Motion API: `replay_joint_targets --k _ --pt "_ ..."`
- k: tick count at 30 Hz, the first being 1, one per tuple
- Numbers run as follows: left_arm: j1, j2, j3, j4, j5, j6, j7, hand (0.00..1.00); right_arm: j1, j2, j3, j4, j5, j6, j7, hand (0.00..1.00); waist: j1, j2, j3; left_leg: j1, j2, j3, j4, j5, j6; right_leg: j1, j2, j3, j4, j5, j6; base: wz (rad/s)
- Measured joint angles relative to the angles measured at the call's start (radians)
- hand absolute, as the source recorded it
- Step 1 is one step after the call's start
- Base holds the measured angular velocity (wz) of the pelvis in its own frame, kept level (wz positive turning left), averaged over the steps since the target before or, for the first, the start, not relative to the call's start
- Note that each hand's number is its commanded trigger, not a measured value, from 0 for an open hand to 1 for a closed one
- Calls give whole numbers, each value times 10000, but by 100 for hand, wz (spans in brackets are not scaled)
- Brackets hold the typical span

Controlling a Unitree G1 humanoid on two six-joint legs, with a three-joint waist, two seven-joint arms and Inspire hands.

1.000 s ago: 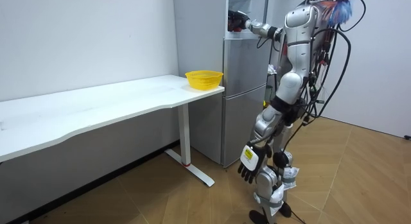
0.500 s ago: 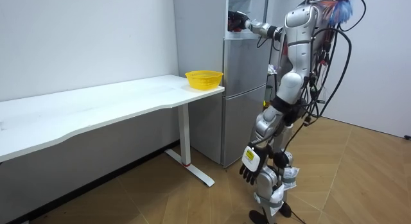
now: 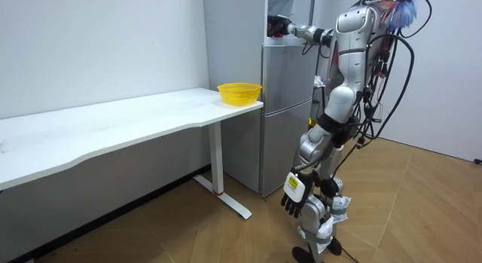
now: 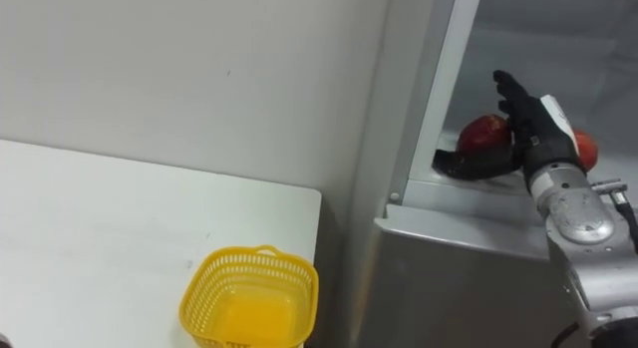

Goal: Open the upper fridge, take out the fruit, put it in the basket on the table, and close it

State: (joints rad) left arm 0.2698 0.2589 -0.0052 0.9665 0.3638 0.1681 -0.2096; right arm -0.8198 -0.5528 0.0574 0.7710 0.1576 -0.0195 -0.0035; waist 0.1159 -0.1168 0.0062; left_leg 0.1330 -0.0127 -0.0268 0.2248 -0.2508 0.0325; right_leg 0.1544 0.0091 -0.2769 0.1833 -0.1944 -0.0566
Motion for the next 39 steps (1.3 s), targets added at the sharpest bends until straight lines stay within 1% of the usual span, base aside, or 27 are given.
replay_joint_targets --k 2,4,6,9,14,18,19,20,21,22,26,27,34,39 --pt "-12 0 0 0 1 17 -1 0 0 0 2 27 33 20 64 0 2 13 -5 4 -1 -2 13 0 0 11 -1 -2 3 0 0 0" --pt "-11 -3 0 -1 7 57 -1 0 0 0 -3 36 32 119 96 0 -5 40 -21 -4 -4 -17 46 0 0 27 -4 -10 5 0 0 0" --pt "3 -7 0 -1 5 106 -2 0 0 0 -6 40 30 226 176 0 -8 90 -51 -8 -8 -23 74 0 0 39 -9 -19 11 0 0 0" --pt "17 -14 1 -1 3 161 10 0 -1 0 -9 122 26 261 326 0 -20 156 -87 -4 -11 -24 111 0 0 56 -16 -33 24 0 0 0" --pt "17 -31 1 17 -45 211 22 0 -13 -5 -20 416 368 293 633 0 -39 148 -88 33 -6 -34 116 2 -1 102 -18 -29 22 0 -1 0" --pt "17 -25 3 123 -10 217 4 0 -18 -5 -20 656 363 274 904 0 -8 124 -72 170 -13 -34 93 2 1 188 -23 -30 -3 -8 6 0" --pt "16 -24 3 130 -10 217 4 0 -20 -5 -18 683 362 268 930 21 -5 118 -72 178 -14 -33 85 2 1 187 -24 -30 -7 -14 9 0" --pt "10 -25 2 131 -9 217 3 0 -24 -5 -17 695 363 261 960 56 -6 107 -66 173 -17 -33 77 2 1 182 -29 -37 -23 -26 11 0" --pt "11 -25 1 139 -7 217 -3 0 -24 -6 -18 694 361 252 1022 74 -11 105 -67 170 -19 -33 76 2 1 188 -30 -46 -100 -27 12 0" --pt "10 -23 2 143 -6 220 0 0 -25 -13 -19 693 361 252 1048 100 -13 105 -68 170 -19 -33 75 2 1 194 -29 -54 -117 -26 11 0" --pt "9 -20 -3 140 -16 233 7 0 -63 -81 -18 674 374 262 1370 100 -57 98 -76 169 -13 -33 70 3 1 208 -23 -71 -126 -25 10 0" --pt "7 -20 -2 129 -10 235 8 0 -63 -84 -14 674 376 264 1412 100 -20 99 -77 177 -11 -31 69 3 1 211 -19 -75 -119 -25 9 0" --pt "-28 -18 -87 113 -79 315 20 0 -124 -186 -72 677 682 300 1377 100 -38 101 -79 201 4 -32 69 5 -2 220 -3 -118 -116 -24 9 0" --pt "-81 -15 -89 136 -79 321 20 0 -169 -300 8 678 637 322 1374 100 -12 93 -75 275 4 -30 -27 5 -2 243 -3 -96 -122 -26 11 0"
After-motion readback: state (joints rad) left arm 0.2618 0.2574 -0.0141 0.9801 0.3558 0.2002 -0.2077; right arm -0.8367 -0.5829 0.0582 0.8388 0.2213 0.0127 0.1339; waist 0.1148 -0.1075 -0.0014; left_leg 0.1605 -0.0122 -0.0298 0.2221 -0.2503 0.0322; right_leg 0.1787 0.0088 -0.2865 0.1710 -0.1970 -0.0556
